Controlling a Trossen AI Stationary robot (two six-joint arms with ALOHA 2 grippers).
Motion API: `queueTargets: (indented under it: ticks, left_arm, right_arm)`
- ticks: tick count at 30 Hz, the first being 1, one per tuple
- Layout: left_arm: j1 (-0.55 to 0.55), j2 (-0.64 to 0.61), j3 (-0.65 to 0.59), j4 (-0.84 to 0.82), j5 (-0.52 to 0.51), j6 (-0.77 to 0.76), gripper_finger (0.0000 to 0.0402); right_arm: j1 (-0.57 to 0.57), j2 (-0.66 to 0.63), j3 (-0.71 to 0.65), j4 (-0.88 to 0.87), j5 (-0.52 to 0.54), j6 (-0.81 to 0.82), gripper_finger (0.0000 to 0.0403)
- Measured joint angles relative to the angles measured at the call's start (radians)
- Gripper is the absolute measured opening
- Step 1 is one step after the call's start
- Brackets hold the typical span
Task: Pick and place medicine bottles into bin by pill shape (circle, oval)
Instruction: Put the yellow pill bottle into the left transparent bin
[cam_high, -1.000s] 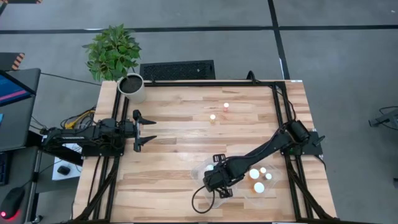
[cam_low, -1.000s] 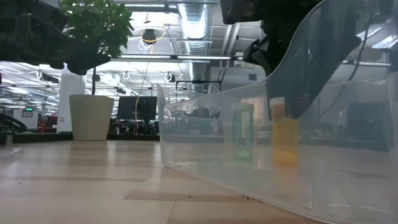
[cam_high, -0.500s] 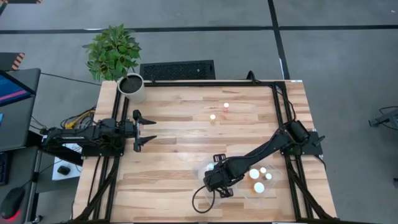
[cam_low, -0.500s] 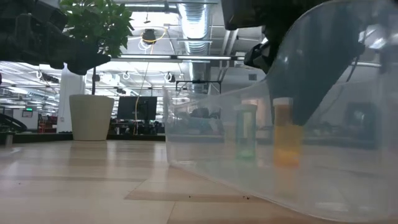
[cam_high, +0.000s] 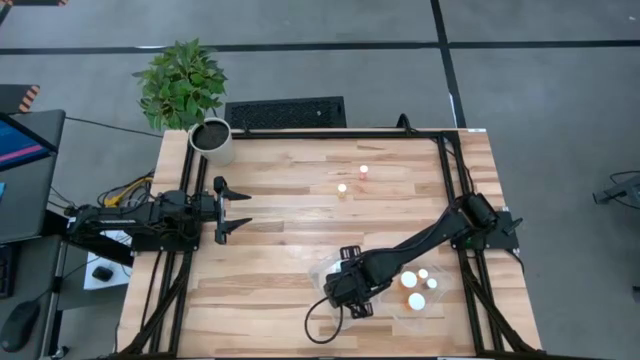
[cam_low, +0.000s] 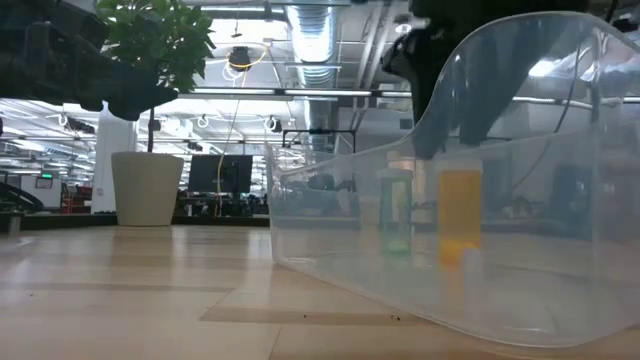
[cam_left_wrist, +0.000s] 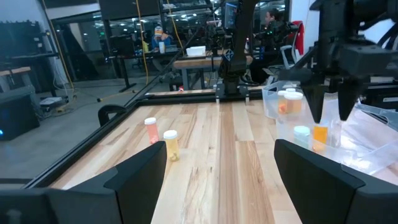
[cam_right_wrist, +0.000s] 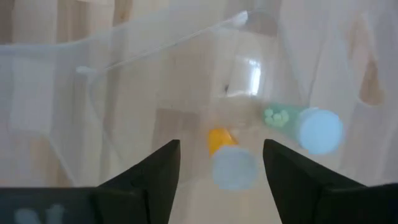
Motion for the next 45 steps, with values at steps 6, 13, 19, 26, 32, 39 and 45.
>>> queueTargets:
  ticks: [6,13,19,26,32,39,45]
  left_arm:
    - [0.000,0.000,0.000,0.000,0.000,0.000,0.0293]
    - [0.000,0.000,0.000,0.000,0.000,0.000,0.0293]
    - [0.000,0.000,0.000,0.000,0.000,0.000,0.0293]
    - [0.000,0.000,0.000,0.000,0.000,0.000,0.0293]
    - [0.000,0.000,0.000,0.000,0.000,0.000,0.0293]
    - [0.000,0.000,0.000,0.000,0.000,0.000,0.0293]
    - [0.000,0.000,0.000,0.000,0.000,0.000,0.0293]
  right_arm:
    - [-0.001,-0.001,0.089,-0.184,0.001,-0.003,0.0234]
    - [-0.061,-0.036,0.159,-0.314,0.073,-0.131,0.0233]
    - [-0.182,-0.100,0.159,-0.325,0.167,-0.228,0.0233]
    - [-0.378,-0.113,0.117,-0.215,0.177,-0.407,0.0233]
    - [-0.530,-0.113,0.018,-0.105,0.119,-0.517,0.0233]
    - [-0.664,-0.112,-0.048,0.034,-0.005,-0.596,0.0233]
    - [-0.716,-0.112,-0.056,0.057,-0.031,-0.605,0.0243]
